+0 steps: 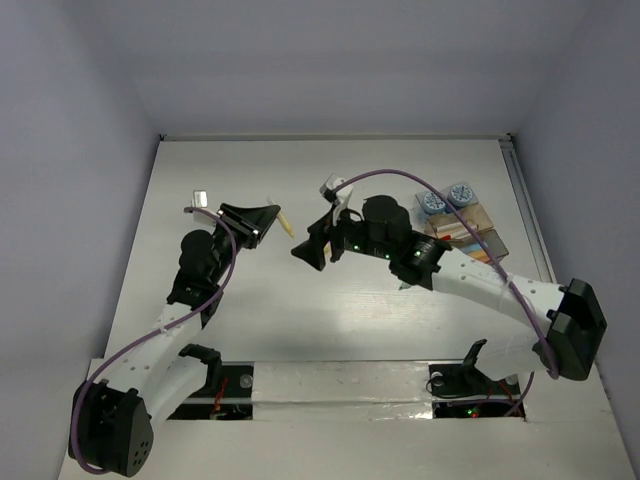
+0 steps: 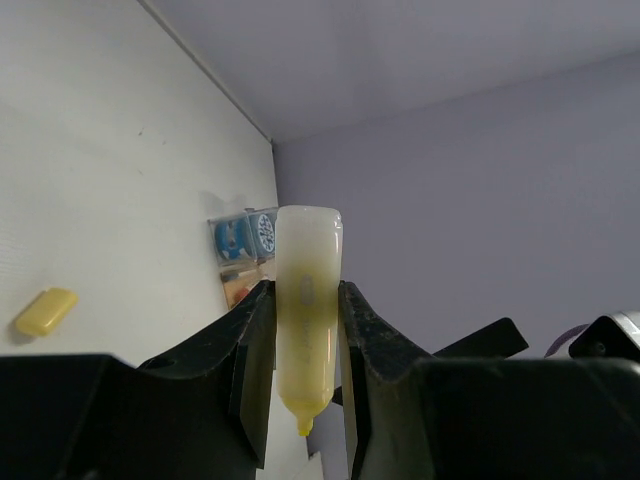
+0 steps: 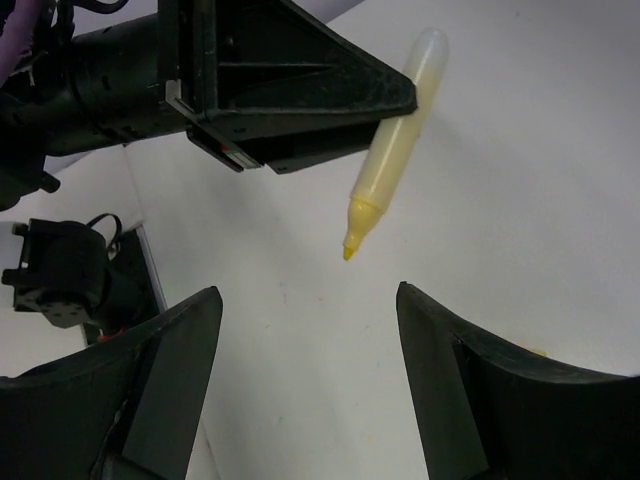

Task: Sort the stationery into containers
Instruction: Pick up the pen from the center of the board.

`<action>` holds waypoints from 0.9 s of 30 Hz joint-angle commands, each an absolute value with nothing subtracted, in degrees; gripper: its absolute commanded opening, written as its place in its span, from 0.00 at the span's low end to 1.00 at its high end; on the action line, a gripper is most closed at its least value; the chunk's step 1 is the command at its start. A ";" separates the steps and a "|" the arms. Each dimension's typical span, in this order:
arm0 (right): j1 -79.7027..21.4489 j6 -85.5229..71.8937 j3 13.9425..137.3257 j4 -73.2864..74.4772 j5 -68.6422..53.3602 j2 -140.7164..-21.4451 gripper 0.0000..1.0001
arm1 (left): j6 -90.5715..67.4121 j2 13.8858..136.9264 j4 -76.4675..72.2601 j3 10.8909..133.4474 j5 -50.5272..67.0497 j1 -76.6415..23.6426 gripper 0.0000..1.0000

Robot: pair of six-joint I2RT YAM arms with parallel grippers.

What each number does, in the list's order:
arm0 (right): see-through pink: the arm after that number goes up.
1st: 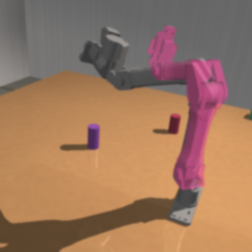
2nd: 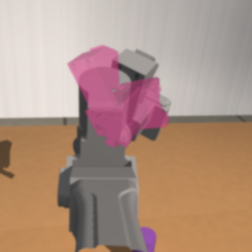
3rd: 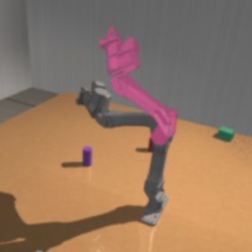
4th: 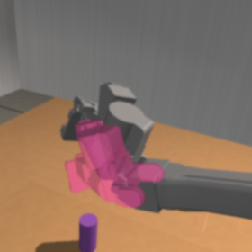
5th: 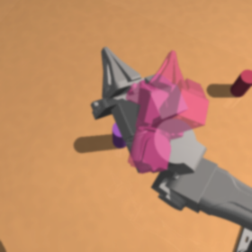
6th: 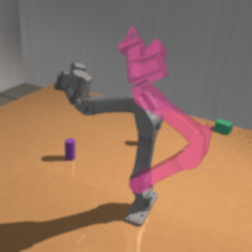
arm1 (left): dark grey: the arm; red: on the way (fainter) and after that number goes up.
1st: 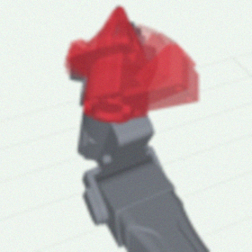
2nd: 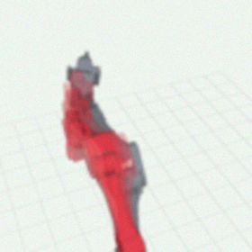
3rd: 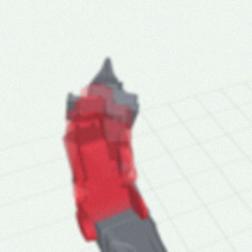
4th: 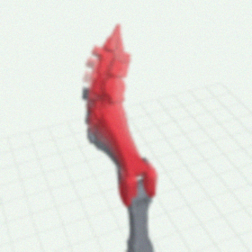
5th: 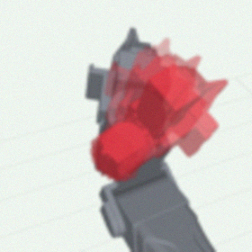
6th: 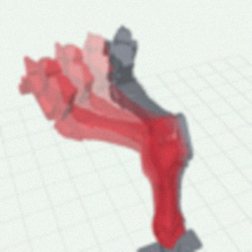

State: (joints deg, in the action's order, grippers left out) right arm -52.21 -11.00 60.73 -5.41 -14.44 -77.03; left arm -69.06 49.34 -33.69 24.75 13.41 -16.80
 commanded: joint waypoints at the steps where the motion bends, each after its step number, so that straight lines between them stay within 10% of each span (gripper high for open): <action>1: -55.45 -6.16 67.48 -4.84 -8.98 -80.06 0.76 | -71.10 49.04 -38.76 23.03 15.64 -16.96 0.00; 27: -55.99 -8.00 71.19 -10.81 2.02 -87.89 0.45 | -72.42 43.60 -38.32 20.21 18.81 -16.96 0.00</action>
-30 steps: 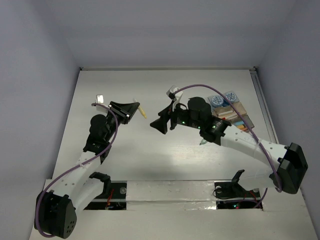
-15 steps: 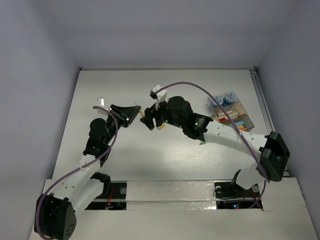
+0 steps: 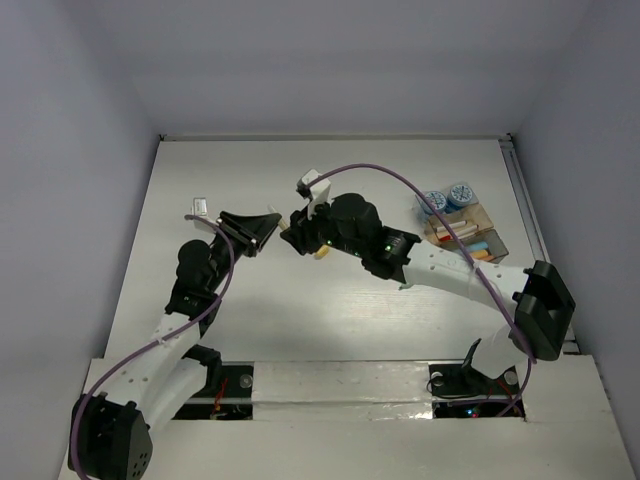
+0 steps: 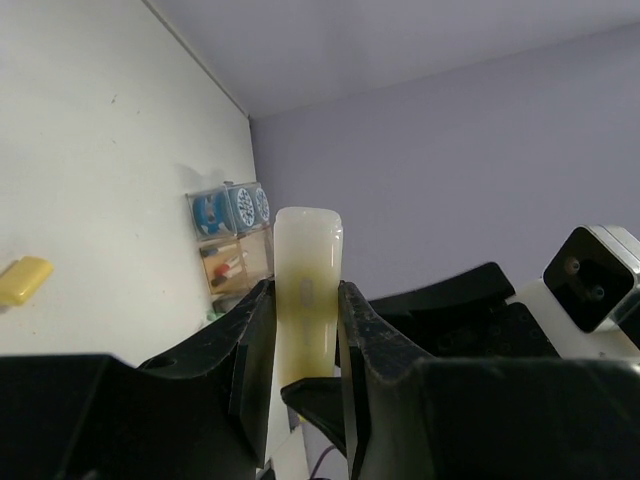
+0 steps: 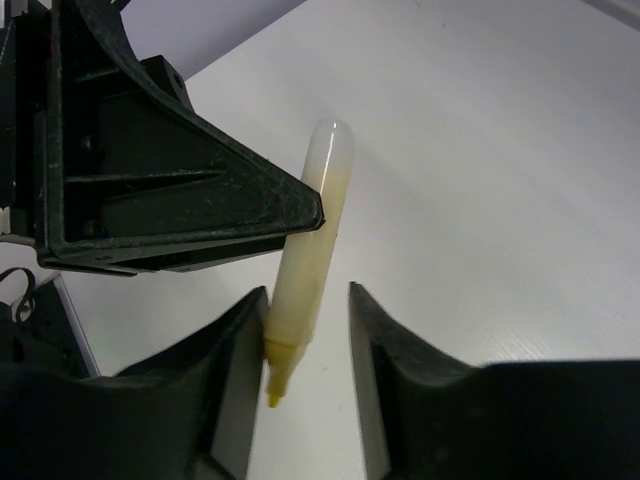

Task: Sort the stationery into containers
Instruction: Pick up the pen from the center of the board.

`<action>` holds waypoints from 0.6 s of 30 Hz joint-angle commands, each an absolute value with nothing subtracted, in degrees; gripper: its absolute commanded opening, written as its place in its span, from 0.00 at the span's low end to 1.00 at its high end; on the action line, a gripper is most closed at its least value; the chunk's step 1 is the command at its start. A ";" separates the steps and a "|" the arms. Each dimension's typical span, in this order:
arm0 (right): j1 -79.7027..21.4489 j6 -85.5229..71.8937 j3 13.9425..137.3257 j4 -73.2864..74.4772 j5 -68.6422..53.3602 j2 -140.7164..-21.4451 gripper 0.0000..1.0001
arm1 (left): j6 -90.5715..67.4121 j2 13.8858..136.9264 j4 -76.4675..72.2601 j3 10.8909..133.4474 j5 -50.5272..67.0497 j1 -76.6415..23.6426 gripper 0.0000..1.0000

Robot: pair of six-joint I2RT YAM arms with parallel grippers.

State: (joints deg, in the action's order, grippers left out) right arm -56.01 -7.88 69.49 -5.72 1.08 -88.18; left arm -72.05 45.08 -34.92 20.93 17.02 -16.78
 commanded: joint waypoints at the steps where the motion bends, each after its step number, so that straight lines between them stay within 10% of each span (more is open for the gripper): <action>1: -55.99 -8.17 71.28 -10.64 2.20 -88.15 0.39 | -72.42 43.42 -38.15 20.13 18.90 -16.96 0.00; 8: -55.99 -7.57 70.84 -6.61 4.84 -86.49 0.03 | -71.37 40.96 -36.83 20.13 19.86 -16.96 0.02; 13: -47.57 -8.26 71.63 4.02 -9.45 -81.48 0.00 | -62.25 39.38 -28.23 24.07 22.06 -16.96 0.46; 18: -38.77 -7.12 70.58 15.37 -28.90 -78.67 0.00 | -49.68 33.94 -15.67 26.71 24.78 -16.96 0.69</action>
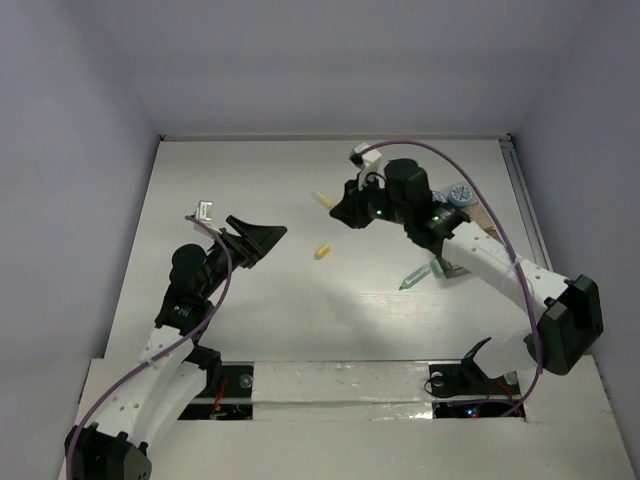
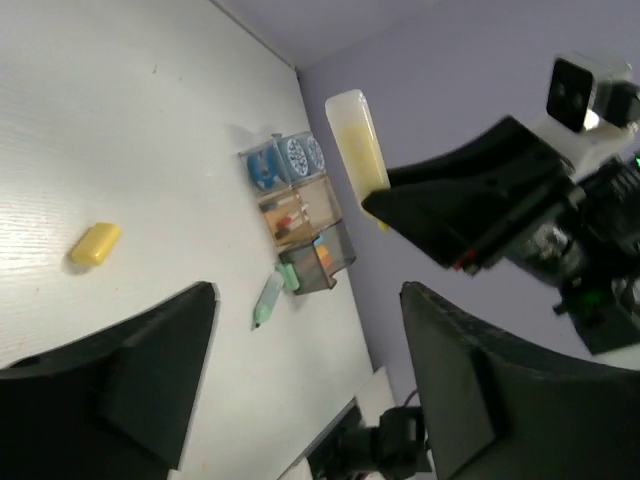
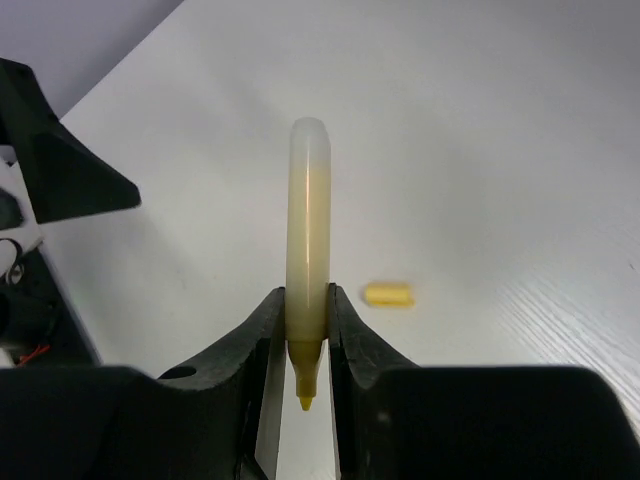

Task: Sort the stationery into containers
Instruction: Pick up the pen from the center of the board.

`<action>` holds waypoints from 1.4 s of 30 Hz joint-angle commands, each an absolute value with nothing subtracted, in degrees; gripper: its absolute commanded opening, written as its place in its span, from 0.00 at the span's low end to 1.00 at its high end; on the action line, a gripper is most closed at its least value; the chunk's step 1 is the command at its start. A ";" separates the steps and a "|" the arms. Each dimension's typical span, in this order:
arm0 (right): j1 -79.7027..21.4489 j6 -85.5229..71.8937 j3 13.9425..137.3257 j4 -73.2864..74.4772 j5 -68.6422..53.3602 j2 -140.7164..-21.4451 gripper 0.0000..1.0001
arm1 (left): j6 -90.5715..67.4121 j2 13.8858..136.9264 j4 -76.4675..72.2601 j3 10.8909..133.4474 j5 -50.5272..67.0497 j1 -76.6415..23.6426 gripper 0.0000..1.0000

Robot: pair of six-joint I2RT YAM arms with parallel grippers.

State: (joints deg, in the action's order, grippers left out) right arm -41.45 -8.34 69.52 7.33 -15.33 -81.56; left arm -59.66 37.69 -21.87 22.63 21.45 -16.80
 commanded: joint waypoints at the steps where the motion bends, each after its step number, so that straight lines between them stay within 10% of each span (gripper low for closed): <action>1: -38.06 -6.86 70.23 16.51 -30.74 -78.49 0.00 | -48.01 33.06 -13.56 27.76 24.96 -16.96 0.73; 17: -38.58 -14.23 60.20 20.74 -69.15 -74.00 0.00 | -30.94 19.78 4.04 29.00 54.64 -16.96 0.82; 34: -49.39 -9.23 75.32 29.79 -71.72 -89.64 0.00 | -29.71 18.46 4.83 26.81 61.17 -22.24 0.75; 42: -49.92 -6.78 78.83 33.22 -71.37 -93.51 0.00 | -26.81 17.84 10.19 26.89 59.24 -23.99 0.49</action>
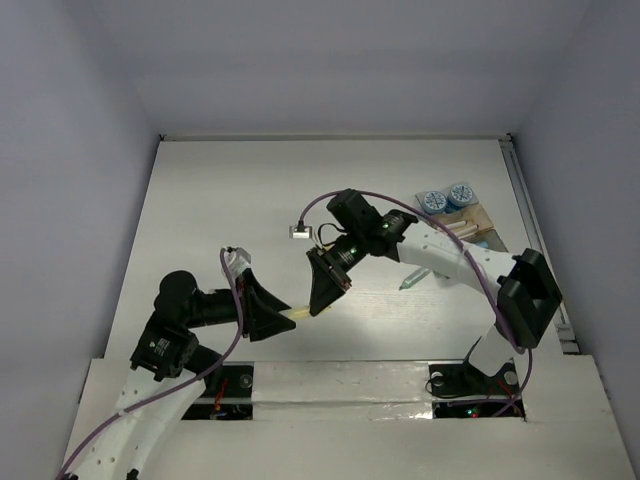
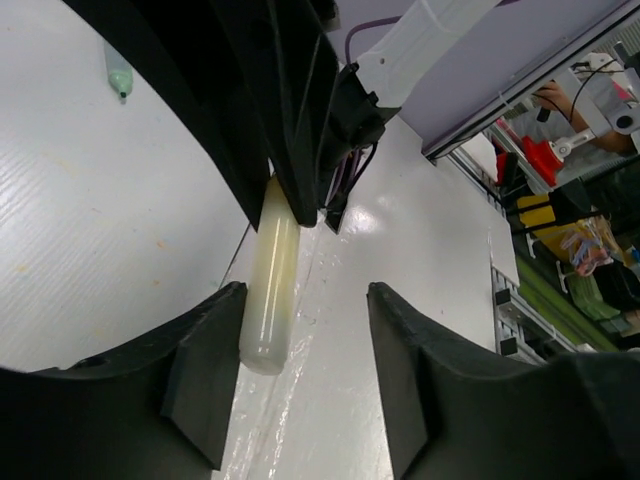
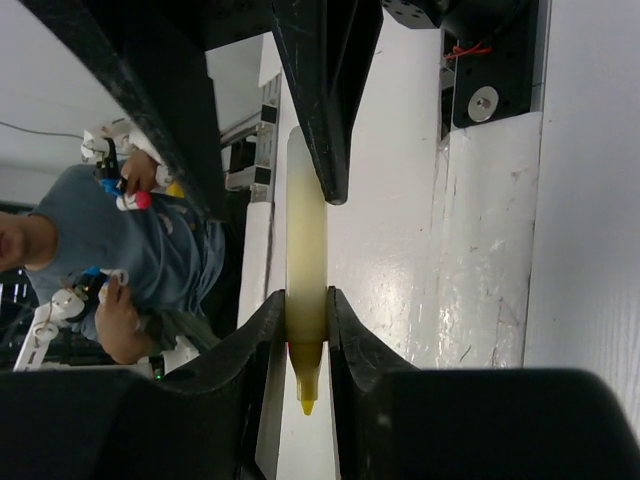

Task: Sort the stationery into containers
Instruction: Pick up the pen from the center of the board.

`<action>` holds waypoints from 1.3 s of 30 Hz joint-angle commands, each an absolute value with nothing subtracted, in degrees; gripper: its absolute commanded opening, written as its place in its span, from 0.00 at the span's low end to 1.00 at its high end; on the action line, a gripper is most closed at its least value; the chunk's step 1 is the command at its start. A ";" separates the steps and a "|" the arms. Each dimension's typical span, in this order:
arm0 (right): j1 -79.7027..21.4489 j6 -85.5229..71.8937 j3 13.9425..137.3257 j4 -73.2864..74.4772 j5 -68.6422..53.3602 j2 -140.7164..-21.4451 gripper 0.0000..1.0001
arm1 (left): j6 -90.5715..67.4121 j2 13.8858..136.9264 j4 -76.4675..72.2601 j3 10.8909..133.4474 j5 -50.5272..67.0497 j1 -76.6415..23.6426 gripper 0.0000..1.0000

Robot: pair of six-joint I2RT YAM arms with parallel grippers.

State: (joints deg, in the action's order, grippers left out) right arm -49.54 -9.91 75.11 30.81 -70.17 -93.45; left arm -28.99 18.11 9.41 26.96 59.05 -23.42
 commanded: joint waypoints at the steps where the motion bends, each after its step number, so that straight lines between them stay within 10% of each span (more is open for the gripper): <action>1: -49.92 -6.59 79.27 33.74 -71.37 -94.12 0.00 | -26.46 18.02 10.54 27.07 59.06 -24.60 0.45; 13: -49.92 -2.29 83.31 39.19 -70.05 -96.94 0.00 | -23.73 21.09 12.30 28.83 56.78 -26.89 0.29; 19: -50.45 1.93 87.09 45.26 -68.21 -99.49 0.00 | -23.29 22.50 11.78 29.44 56.08 -27.42 0.01; 26: -50.45 1.24 90.35 44.14 -62.24 -99.85 0.01 | -23.11 23.73 11.43 30.23 54.68 -27.42 0.00; 32: -49.92 -8.95 84.04 26.49 -50.46 -89.67 0.69 | -30.65 21.71 4.78 29.81 44.75 -27.42 0.00; 39: -48.52 -21.16 66.46 0.72 -32.80 -69.89 1.00 | -44.72 18.72 -11.76 22.95 30.86 -27.42 0.00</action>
State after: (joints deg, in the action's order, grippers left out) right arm -48.73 -13.89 71.42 17.28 -43.27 -75.24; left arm -36.71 19.66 0.12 25.26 38.44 -27.05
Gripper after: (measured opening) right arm 0.992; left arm 0.159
